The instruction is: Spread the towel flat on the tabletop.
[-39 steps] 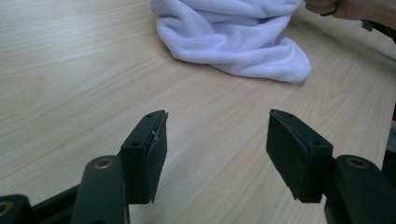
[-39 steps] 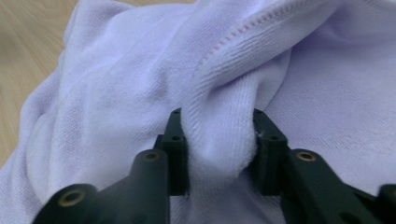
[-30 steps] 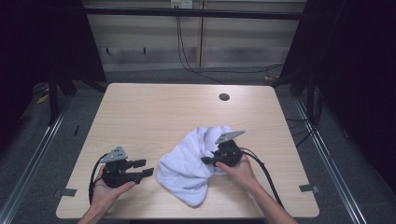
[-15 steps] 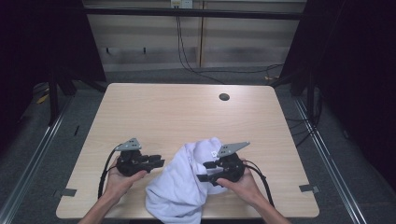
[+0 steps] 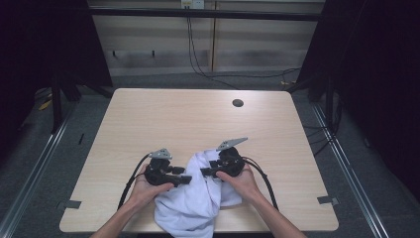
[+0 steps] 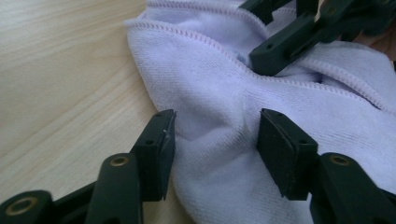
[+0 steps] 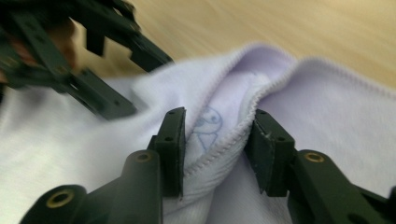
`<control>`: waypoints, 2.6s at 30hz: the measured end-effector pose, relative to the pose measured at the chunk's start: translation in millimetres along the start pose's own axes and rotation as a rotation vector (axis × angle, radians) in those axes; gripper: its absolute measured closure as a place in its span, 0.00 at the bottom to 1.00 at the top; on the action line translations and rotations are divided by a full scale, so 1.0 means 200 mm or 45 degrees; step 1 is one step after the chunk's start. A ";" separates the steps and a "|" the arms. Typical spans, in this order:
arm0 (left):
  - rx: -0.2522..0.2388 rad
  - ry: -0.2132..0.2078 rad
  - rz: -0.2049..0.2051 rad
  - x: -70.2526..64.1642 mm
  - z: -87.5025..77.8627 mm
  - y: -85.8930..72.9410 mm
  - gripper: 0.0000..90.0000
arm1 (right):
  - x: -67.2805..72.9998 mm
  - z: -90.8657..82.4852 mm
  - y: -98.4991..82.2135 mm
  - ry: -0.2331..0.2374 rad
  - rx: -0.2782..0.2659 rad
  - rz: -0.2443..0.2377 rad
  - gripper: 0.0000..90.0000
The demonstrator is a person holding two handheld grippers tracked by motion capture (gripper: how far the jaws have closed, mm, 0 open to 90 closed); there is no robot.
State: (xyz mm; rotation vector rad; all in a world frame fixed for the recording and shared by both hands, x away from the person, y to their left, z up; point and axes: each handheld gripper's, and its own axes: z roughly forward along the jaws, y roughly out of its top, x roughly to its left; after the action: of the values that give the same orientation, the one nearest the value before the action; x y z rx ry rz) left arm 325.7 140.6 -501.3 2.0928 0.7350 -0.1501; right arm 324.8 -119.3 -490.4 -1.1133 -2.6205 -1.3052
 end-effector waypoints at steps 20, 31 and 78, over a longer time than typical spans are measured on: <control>-0.479 0.074 -0.078 0.00 -0.49 0.08 0.96 | -0.12 -0.55 0.02 -0.207 -0.357 0.069 0.94; -0.656 0.286 -0.061 0.07 -0.77 0.32 0.96 | -0.21 -0.88 0.22 -0.349 -0.539 0.089 0.94; -0.220 0.143 0.003 -0.12 -0.58 -0.22 0.74 | -0.07 -0.83 -0.48 -0.274 -0.278 0.157 0.66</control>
State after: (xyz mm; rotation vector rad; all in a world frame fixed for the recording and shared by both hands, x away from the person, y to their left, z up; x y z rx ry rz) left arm 263.1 241.1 -454.3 1.9488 0.7847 0.0320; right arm 230.1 -282.7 -452.6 -1.4995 -2.5451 -1.5544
